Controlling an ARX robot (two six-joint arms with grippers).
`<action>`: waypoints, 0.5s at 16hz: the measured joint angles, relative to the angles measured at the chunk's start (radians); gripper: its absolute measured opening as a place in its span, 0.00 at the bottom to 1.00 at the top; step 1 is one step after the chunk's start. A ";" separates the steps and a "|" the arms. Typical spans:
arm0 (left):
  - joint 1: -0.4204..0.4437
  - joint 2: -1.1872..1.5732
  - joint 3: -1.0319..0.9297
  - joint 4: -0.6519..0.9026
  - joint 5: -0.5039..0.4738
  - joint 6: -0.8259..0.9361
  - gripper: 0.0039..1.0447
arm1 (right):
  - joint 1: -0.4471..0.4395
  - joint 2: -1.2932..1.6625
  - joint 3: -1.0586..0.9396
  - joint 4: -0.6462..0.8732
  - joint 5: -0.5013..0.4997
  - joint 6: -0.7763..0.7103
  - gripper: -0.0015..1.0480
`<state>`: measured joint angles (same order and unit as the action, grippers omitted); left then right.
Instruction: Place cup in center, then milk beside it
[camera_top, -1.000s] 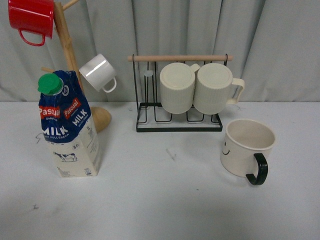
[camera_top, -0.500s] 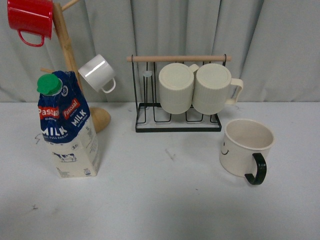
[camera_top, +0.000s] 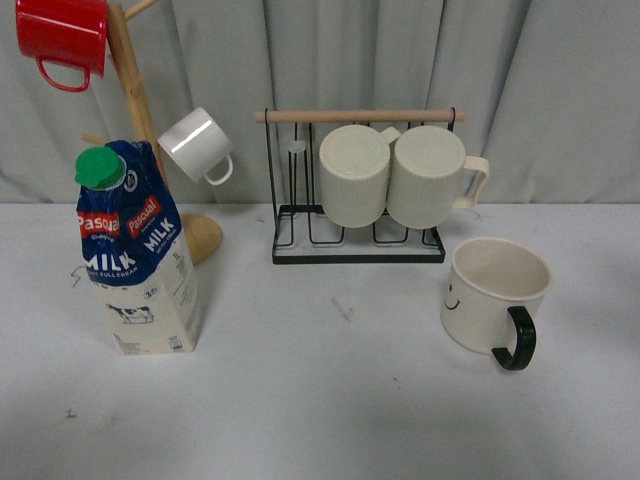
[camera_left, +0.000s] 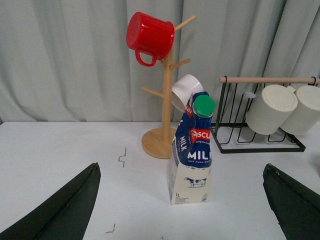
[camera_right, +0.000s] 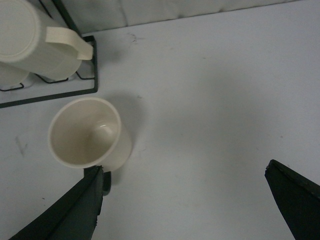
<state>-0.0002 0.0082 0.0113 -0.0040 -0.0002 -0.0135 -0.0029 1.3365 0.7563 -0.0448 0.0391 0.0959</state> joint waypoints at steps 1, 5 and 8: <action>0.000 0.000 0.000 0.000 0.000 0.000 0.94 | 0.030 0.089 0.085 -0.055 -0.014 0.009 0.94; 0.000 0.000 0.000 0.000 0.000 0.000 0.94 | 0.056 0.300 0.273 -0.168 -0.013 0.063 0.94; 0.000 0.000 0.000 0.000 0.000 0.000 0.94 | 0.089 0.449 0.403 -0.211 -0.009 0.107 0.94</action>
<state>-0.0002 0.0082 0.0113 -0.0040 -0.0002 -0.0135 0.0860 1.7855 1.1595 -0.2558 0.0299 0.2031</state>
